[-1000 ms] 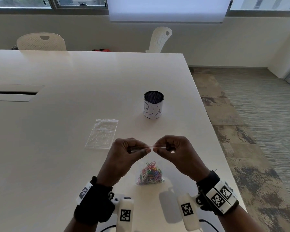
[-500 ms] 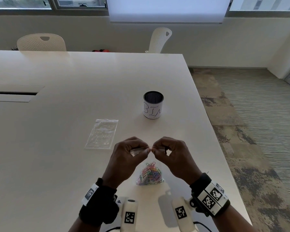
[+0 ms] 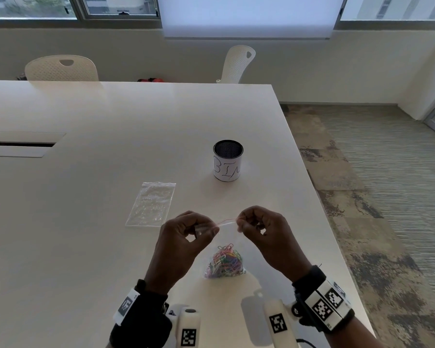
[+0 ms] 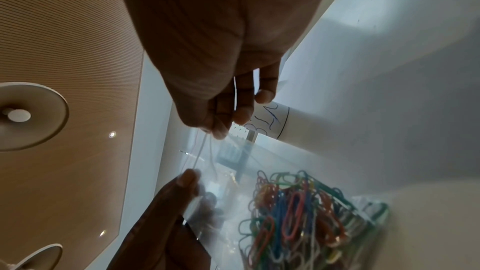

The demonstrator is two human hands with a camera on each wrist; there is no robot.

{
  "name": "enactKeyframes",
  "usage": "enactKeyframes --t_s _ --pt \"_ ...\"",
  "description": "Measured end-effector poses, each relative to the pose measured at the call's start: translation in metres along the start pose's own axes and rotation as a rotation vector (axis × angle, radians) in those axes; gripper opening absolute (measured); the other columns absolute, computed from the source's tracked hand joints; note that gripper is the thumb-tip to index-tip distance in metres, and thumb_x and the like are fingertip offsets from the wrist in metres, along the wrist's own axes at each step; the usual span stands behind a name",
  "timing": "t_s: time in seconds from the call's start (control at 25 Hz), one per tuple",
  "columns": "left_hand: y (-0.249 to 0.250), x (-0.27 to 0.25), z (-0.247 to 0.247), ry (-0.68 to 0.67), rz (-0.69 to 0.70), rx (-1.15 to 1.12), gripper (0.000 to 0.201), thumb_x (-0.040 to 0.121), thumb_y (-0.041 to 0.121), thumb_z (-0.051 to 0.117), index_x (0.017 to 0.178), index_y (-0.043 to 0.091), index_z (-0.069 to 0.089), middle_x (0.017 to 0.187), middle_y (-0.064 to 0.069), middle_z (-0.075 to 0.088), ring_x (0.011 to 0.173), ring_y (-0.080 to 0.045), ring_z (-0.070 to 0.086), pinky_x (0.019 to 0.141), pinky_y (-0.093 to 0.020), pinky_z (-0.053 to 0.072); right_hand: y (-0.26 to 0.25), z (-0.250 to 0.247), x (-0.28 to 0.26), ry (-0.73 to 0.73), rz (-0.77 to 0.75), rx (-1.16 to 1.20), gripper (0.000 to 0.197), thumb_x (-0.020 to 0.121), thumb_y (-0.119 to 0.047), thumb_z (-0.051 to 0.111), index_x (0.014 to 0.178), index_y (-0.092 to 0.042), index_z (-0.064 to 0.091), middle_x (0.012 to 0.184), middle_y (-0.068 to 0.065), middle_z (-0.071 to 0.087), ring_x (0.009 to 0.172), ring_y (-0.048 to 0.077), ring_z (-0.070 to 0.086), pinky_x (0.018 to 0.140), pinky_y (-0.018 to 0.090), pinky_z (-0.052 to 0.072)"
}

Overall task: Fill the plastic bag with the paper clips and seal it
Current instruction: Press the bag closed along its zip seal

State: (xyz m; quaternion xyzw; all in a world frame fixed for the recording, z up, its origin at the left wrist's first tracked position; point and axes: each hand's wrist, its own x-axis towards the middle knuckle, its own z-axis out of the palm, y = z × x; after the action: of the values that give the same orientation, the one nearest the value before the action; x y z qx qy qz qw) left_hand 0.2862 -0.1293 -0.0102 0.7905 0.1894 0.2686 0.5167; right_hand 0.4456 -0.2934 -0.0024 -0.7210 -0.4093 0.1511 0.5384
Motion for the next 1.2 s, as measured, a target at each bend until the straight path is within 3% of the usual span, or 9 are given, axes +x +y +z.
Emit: enactKeyframes --t_s 0.08,0.2,0.28,0.52,0.68,0.84,0.92,1.08,1.2 --pt "-0.002 -0.001 -0.003 0.026 0.000 0.012 0.008 0.087 0.021 0.085 0.087 0.027 0.081 0.087 0.004 0.078 0.082 -0.021 0.073 0.079 -0.036 0.062 0.002 -0.002 -0.001 0.011 0.027 0.028 0.009 0.096 -0.016 0.071 0.087 -0.017 0.070 0.080 -0.002 0.076 0.074 0.024 0.067 0.070 0.046 0.054" --pt "-0.001 -0.001 -0.003 0.082 0.041 0.082 0.005 0.082 0.028 0.085 0.082 0.023 0.083 0.082 0.009 0.077 0.076 -0.015 0.072 0.075 -0.020 0.056 0.002 0.000 -0.002 -0.001 0.025 0.024 0.011 0.098 -0.021 0.070 0.087 -0.017 0.068 0.081 -0.003 0.076 0.074 0.033 0.066 0.069 0.049 0.053" --pt "0.000 0.000 -0.003 0.095 0.047 0.097 0.003 0.080 0.020 0.088 0.082 0.021 0.085 0.079 0.011 0.078 0.073 -0.012 0.073 0.072 -0.015 0.055 0.001 0.002 -0.002 0.008 0.039 0.028 0.012 0.098 -0.021 0.069 0.087 -0.017 0.068 0.081 -0.002 0.075 0.075 0.034 0.064 0.068 0.048 0.051" --pt "0.005 0.000 -0.015 0.028 -0.008 0.120 0.009 0.081 0.024 0.089 0.083 0.032 0.085 0.076 0.016 0.081 0.074 -0.006 0.077 0.078 -0.018 0.058 0.005 -0.009 -0.004 -0.076 0.108 0.135 0.010 0.098 -0.020 0.069 0.091 -0.013 0.067 0.087 0.005 0.071 0.079 0.009 0.065 0.075 0.025 0.053" --pt "0.009 -0.001 -0.015 0.047 0.079 0.203 0.011 0.087 0.019 0.085 0.078 0.024 0.080 0.073 0.013 0.073 0.068 -0.012 0.065 0.066 -0.026 0.054 0.001 -0.017 -0.005 -0.125 0.077 0.130 0.008 0.097 -0.020 0.070 0.096 -0.013 0.067 0.097 0.003 0.074 0.090 0.013 0.070 0.082 0.020 0.053" --pt "0.025 0.000 -0.014 0.009 0.110 0.129 0.008 0.088 0.021 0.083 0.082 0.025 0.081 0.082 0.011 0.074 0.078 -0.016 0.065 0.068 -0.019 0.051 0.001 -0.015 -0.009 -0.394 0.146 0.226 0.058 0.080 -0.017 0.088 0.131 -0.022 0.059 0.128 -0.004 0.071 0.117 0.015 0.070 0.099 0.029 0.057" --pt "0.034 0.002 -0.017 -0.020 0.123 0.117 0.007 0.088 0.019 0.083 0.084 0.024 0.082 0.084 0.011 0.076 0.080 -0.016 0.068 0.073 -0.014 0.051 -0.002 -0.005 -0.007 -0.480 0.064 0.171 0.067 0.079 -0.015 0.089 0.138 -0.023 0.057 0.131 -0.005 0.067 0.121 0.015 0.067 0.104 0.033 0.056" --pt "0.036 0.014 -0.028 0.044 0.116 0.085 0.003 0.088 0.020 0.083 0.089 0.023 0.083 0.084 0.008 0.079 0.077 -0.016 0.074 0.077 -0.026 0.059 -0.009 0.020 0.009 -0.418 -0.003 0.185 0.038 0.087 -0.007 0.081 0.123 -0.010 0.069 0.116 0.007 0.074 0.105 0.024 0.073 0.093 0.044 0.061" --pt "0.032 0.020 -0.040 0.248 0.038 0.022 0.009 0.088 0.022 0.084 0.097 0.025 0.083 0.092 0.006 0.081 0.080 -0.011 0.076 0.077 -0.025 0.058 -0.011 0.032 0.026 -0.420 0.078 0.214 0.022 0.089 -0.008 0.079 0.110 -0.006 0.074 0.105 0.010 0.078 0.095 0.022 0.077 0.082 0.035 0.063"
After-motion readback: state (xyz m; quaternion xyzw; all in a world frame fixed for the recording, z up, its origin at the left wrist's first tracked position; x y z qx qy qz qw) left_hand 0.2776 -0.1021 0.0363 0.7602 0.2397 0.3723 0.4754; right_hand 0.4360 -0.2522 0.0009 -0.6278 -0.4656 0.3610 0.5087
